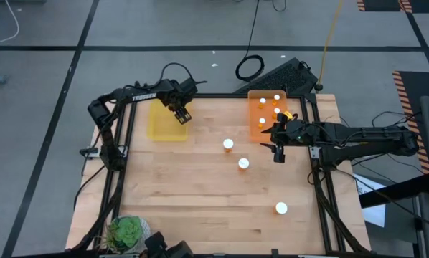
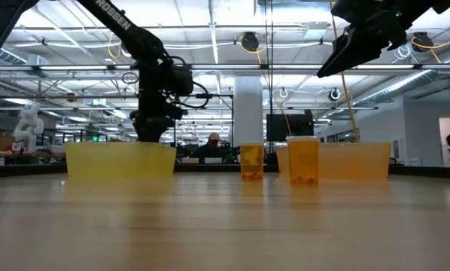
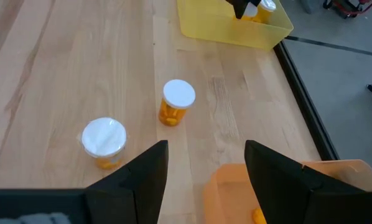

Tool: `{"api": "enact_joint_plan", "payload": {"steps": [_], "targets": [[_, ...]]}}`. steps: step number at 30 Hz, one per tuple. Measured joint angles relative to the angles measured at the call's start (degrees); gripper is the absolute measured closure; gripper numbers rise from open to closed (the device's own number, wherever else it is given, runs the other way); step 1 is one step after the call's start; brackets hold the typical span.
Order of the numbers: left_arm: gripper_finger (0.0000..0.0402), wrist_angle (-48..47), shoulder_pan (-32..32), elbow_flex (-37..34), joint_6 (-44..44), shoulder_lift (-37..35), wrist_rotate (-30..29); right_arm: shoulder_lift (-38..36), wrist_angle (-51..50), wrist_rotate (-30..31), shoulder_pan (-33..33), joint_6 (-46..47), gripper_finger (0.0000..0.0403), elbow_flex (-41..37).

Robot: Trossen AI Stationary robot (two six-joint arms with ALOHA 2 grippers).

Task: Pick and place medicine bottles into bin by pill shape (circle, oval)
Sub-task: Put the large orange pill bottle into the yellow bin

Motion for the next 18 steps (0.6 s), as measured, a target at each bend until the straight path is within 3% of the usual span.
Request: {"api": "enact_joint_plan", "payload": {"steps": [5, 18], "targets": [[0.0174, 0.2, 0.0, -0.1, -0.5, -0.3, -0.7, 0.0, 0.0, 0.0, 0.0, 0.0, 0.0195, 0.0], [0.0072, 0.7, -1.6, -0.2, -0.4, -0.2, -2.5, 0.0, 0.0, 0.0, 0.0, 0.2, 0.0195, 0.0]]}}
